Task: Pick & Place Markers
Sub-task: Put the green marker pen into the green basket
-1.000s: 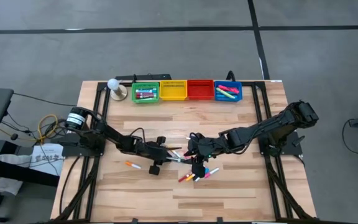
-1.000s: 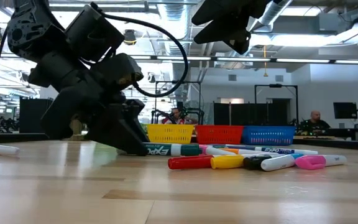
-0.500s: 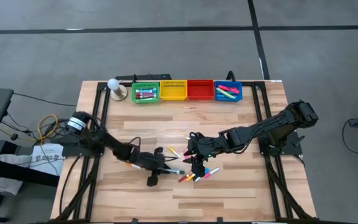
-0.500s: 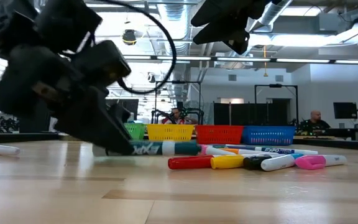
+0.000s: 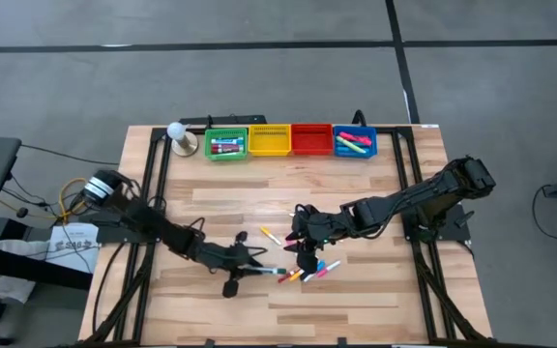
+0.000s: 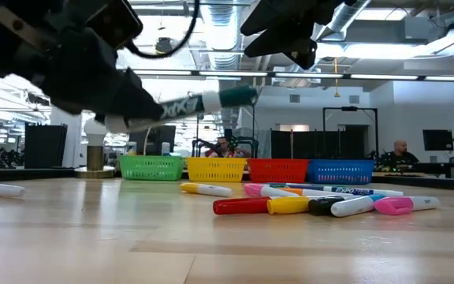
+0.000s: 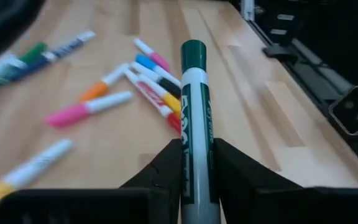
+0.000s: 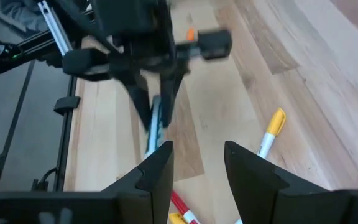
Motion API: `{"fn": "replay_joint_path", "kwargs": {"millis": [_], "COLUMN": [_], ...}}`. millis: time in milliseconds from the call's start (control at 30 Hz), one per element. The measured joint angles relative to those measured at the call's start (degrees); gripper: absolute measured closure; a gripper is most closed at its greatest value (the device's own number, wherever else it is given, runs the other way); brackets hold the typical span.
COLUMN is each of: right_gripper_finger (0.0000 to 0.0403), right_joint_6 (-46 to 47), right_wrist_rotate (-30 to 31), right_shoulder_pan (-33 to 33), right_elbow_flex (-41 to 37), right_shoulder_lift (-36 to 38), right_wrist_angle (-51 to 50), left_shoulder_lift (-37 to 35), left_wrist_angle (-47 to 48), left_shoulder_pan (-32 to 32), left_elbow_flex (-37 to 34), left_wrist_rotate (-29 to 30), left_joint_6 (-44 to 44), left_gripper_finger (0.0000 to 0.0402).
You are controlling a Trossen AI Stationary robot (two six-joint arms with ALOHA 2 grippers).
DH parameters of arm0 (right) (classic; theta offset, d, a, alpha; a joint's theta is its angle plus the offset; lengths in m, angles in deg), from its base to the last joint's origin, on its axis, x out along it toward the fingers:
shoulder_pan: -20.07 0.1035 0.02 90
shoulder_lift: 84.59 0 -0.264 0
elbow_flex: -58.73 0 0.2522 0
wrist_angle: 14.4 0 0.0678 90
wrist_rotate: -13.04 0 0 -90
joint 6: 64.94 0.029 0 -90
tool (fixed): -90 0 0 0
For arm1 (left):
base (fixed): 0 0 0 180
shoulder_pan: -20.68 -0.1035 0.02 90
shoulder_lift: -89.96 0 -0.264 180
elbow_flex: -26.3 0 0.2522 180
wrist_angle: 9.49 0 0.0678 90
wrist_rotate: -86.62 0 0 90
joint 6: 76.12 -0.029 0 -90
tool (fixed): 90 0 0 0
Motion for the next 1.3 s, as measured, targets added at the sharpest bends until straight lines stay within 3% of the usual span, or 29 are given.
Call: {"fn": "replay_joint_path", "kwargs": {"millis": [233,533,800,1033,1133,1300], "right_gripper_finger": [0.0269,0.0275,0.0276,0.0276,0.0276,0.0276], "right_joint_6": [4.05,5.84,7.88,7.56,5.06,-1.33], "right_wrist_rotate": [0.05,0.87,9.19,14.97,15.02,15.11], "right_shoulder_pan": [0.00,0.26,0.80,0.54,-1.32,-6.37], "right_elbow_flex": [-0.02,-0.02,-0.02,-0.02,-0.02,-0.02], "right_shoulder_lift": [0.00,0.02,0.02,0.04,0.04,0.04], "right_wrist_angle": [0.18,0.47,0.87,1.29,1.27,1.25], "left_shoulder_lift": [-11.89,-29.69,-41.03,-43.81,-43.04,-41.70], "left_wrist_angle": [4.71,4.51,4.34,4.41,4.46,4.89], "left_shoulder_pan": [-0.87,-0.80,-0.81,-2.83,-6.36,-15.07], "left_elbow_flex": [-4.33,-7.88,-7.97,-7.97,-7.97,-7.97], "left_wrist_rotate": [3.66,16.10,26.22,37.15,41.65,43.19], "left_joint_6": [-1.74,-1.46,1.22,-10.89,-16.65,-21.99], "left_gripper_finger": [0.0325,0.0324,0.0322,0.0322,0.0322,0.0321]}}
